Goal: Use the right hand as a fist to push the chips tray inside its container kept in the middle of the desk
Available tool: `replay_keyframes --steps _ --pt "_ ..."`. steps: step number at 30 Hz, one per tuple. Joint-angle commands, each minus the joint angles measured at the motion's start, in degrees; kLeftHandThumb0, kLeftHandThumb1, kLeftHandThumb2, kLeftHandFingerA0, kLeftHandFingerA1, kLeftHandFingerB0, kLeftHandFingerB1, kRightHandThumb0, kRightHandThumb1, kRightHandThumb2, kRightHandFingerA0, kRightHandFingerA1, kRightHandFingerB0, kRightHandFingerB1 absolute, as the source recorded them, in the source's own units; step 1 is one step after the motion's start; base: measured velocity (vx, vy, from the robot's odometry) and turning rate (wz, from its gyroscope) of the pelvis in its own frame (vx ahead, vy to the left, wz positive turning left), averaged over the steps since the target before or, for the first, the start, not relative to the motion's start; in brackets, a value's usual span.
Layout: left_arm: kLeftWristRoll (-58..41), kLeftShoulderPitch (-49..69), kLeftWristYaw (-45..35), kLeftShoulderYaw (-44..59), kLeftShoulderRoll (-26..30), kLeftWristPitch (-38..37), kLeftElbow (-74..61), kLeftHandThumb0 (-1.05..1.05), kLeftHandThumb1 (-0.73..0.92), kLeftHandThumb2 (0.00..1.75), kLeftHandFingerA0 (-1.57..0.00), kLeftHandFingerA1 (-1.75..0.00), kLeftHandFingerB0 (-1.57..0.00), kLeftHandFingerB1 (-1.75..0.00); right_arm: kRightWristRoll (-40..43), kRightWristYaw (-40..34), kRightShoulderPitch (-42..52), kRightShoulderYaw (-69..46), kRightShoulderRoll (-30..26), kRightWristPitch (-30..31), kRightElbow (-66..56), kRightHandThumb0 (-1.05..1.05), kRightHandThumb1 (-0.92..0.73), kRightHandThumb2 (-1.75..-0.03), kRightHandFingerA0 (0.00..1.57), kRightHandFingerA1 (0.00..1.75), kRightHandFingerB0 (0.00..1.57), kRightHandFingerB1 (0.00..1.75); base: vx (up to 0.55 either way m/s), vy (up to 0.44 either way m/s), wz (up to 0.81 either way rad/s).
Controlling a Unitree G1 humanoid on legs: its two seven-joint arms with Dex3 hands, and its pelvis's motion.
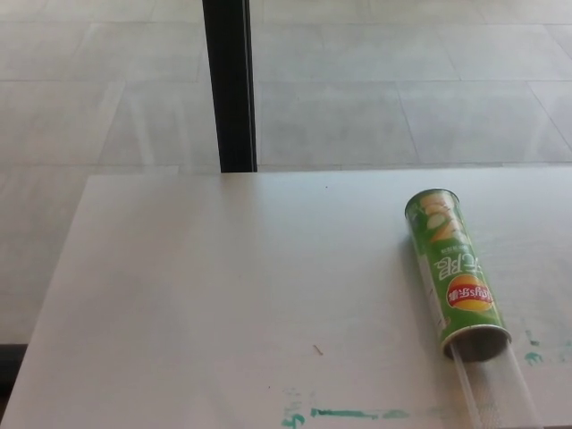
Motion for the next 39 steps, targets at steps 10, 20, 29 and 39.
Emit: replay_keyframes --steps 10,20,29,39 --pt "-1.0 1.1 0.2 0.2 0.9 -1.5 -0.2 -0.79 0.56 1.38 -0.69 -1.22 -0.38 -0.96 -6.4 25.9 22.6 25.0 -18.0 5.1 -25.1 -0.59 -0.85 -0.64 0.77 0.90 0.57 0.54 0.00 0.000 0.00" --pt "-1.4 1.3 -0.3 0.6 1.0 -1.2 -0.5 -0.82 0.55 1.39 -0.71 -1.23 -0.40 -0.99 -10.8 30.8 28.8 25.1 -28.5 2.0 -27.2 -0.56 -0.81 -0.63 0.77 0.90 0.66 0.53 0.00 0.000 0.00" --pt "-1.7 0.6 0.7 1.0 0.7 -0.5 -0.2 -0.77 0.55 1.42 -0.73 -1.26 -0.44 -1.01 -20.4 31.5 33.6 19.8 -36.2 2.3 -29.1 -0.57 -0.82 -0.64 0.76 0.76 0.59 0.51 0.00 0.000 0.00" --pt "0.3 0.9 1.4 -0.6 1.0 -1.3 0.3 -0.81 0.52 1.35 -0.88 -1.20 -0.49 -0.94 -37.0 30.0 33.8 18.1 -39.9 3.0 -26.6 -0.63 -0.82 -0.64 0.76 0.76 0.59 0.48 0.00 0.000 0.00"
